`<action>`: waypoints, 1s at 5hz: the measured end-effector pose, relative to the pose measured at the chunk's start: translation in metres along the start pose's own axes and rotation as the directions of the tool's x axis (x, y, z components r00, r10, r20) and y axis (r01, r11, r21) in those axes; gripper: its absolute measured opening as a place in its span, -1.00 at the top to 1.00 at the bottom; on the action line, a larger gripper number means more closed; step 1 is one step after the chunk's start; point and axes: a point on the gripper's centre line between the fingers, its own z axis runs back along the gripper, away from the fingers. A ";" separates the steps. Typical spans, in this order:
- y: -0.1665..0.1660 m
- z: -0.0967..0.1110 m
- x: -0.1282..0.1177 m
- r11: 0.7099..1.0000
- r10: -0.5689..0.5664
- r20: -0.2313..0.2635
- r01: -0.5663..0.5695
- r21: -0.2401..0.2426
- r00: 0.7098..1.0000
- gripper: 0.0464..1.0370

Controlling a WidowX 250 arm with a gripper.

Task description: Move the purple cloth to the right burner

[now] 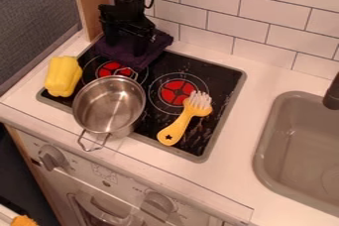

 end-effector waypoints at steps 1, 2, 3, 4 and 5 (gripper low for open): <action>-0.033 0.006 -0.013 0.997 -0.046 -0.002 0.046 -0.056 0.999 -0.93; -0.090 0.018 -0.013 0.984 -0.136 0.002 0.136 -0.114 0.991 -0.93; -0.135 0.037 0.002 0.976 -0.174 0.027 0.176 -0.130 0.984 -0.93; -0.165 0.030 0.012 0.976 -0.182 -0.025 0.178 -0.126 0.983 -0.93; -0.168 0.034 0.015 0.982 -0.162 -0.029 0.159 -0.098 0.986 -0.93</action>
